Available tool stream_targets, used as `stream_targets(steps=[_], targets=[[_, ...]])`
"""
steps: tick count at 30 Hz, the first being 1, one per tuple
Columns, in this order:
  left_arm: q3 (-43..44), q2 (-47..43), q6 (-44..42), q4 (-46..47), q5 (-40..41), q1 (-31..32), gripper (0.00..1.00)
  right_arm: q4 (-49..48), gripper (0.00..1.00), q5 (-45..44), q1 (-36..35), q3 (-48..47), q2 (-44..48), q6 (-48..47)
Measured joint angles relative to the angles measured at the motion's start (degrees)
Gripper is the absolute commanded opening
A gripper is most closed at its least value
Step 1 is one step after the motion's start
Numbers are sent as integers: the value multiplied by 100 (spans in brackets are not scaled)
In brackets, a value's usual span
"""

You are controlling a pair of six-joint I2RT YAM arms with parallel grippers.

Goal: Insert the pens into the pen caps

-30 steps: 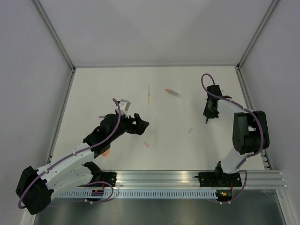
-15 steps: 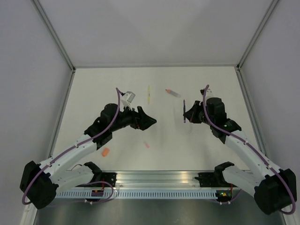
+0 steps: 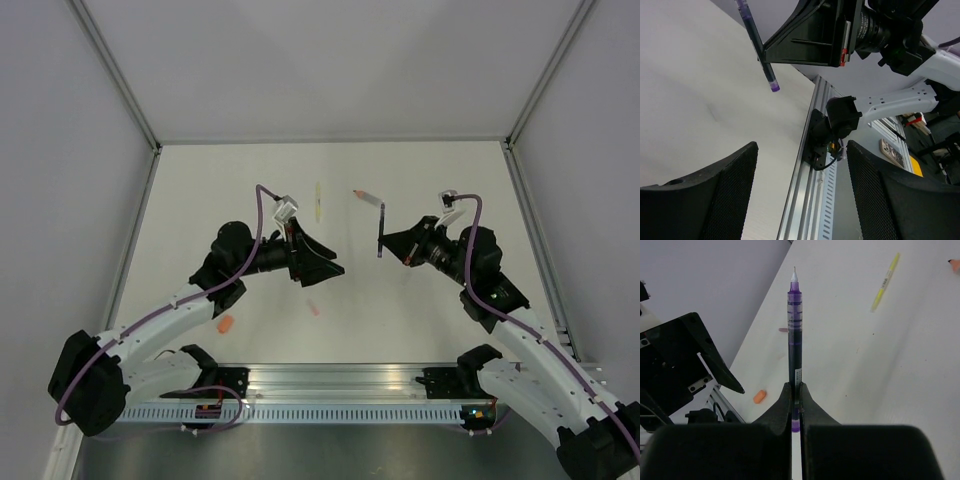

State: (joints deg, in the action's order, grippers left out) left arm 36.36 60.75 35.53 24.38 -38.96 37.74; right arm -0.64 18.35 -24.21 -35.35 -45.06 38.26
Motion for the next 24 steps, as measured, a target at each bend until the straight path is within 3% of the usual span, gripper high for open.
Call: stream_targets(steps=[12, 24], targets=[[15, 1370, 619, 1307, -503, 0, 76, -1025, 0, 122, -348, 317, 111, 767], [761, 2072, 892, 2085, -564, 354, 57, -1130, 0, 120, -409, 398, 566, 914]])
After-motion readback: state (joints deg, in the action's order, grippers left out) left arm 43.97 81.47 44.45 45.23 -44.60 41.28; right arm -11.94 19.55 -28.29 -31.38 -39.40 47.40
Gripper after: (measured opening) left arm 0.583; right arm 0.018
